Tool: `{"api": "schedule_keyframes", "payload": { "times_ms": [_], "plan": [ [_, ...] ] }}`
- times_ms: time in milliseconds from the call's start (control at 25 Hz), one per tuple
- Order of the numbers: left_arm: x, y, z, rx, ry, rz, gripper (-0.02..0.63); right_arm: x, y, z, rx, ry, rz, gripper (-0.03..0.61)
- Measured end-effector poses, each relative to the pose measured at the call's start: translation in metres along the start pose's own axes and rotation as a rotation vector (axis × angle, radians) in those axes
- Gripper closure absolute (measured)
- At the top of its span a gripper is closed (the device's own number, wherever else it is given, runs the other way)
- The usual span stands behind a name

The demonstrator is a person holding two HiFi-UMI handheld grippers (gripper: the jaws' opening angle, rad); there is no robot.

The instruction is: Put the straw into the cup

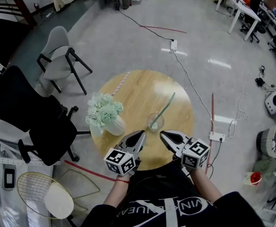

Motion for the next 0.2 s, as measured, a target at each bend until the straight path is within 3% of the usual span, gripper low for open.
{"api": "schedule_keyframes", "payload": {
  "times_ms": [200],
  "plan": [
    [-0.0011,-0.0010,-0.0029,0.005,-0.001,-0.002,0.606,0.0032,-0.0025,0.0028,-0.003,-0.015,0.000,0.575]
  ]
}}
Point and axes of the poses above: the fingertips, and each gripper's own axes: x forward along the fingers, z to its left, y out of its underside, the point moved 8 cm from there along -x, backward along the fingers, and after that the axes turned 3 degrees about z, right-handed, at the moved point
